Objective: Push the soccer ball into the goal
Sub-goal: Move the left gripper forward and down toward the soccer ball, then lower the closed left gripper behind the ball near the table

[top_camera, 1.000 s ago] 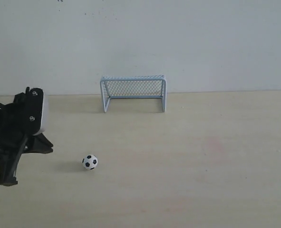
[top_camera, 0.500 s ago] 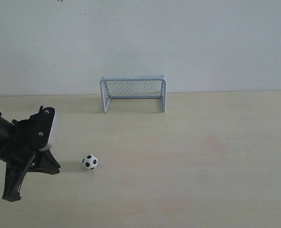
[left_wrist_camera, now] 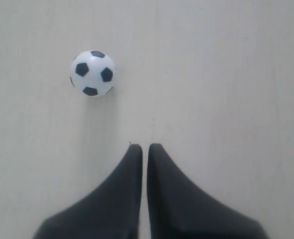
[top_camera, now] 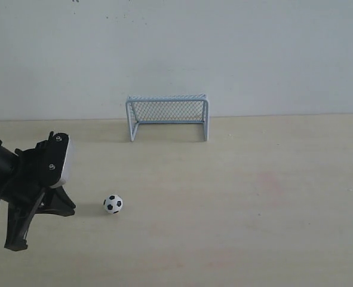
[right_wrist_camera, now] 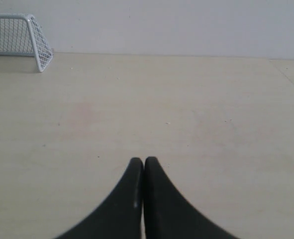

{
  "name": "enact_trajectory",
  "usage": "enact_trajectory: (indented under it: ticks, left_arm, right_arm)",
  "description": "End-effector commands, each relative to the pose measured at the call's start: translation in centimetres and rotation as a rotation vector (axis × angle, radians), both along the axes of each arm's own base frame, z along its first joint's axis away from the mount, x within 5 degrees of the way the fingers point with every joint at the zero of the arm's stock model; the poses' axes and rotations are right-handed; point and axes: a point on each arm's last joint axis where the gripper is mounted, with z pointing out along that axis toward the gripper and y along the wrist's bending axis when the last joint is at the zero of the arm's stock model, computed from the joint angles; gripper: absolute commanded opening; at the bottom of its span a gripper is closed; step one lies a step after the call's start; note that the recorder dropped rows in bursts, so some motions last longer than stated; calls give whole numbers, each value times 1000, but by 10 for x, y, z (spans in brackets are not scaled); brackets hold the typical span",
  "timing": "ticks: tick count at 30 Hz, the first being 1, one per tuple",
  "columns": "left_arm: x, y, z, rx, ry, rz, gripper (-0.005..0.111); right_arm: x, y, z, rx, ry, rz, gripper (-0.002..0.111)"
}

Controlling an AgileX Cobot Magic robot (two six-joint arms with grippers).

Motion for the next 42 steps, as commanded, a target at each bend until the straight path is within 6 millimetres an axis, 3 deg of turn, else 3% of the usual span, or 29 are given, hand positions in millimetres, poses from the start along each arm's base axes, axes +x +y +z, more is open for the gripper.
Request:
enact_trajectory:
  ticks: [1,19,30,36,42]
  left_arm:
    - [1,-2,0,-6,-8,4,4]
    - [6,-7,1,-108,-6,97,4]
    - [26,12,-3,51,-202,226,4]
    - [16,14,-25,257,-128,-172,4]
    - [4,18,-31,362,-31,-400,4]
  right_arm:
    - [0,0,1,-6,-10,0,0]
    - [0,0,1,-6,-10,0,0]
    - [0,0,1,-6,-10,0,0]
    - [0,0,1,-6,-10,0,0]
    - [0,0,1,-6,-10,0,0]
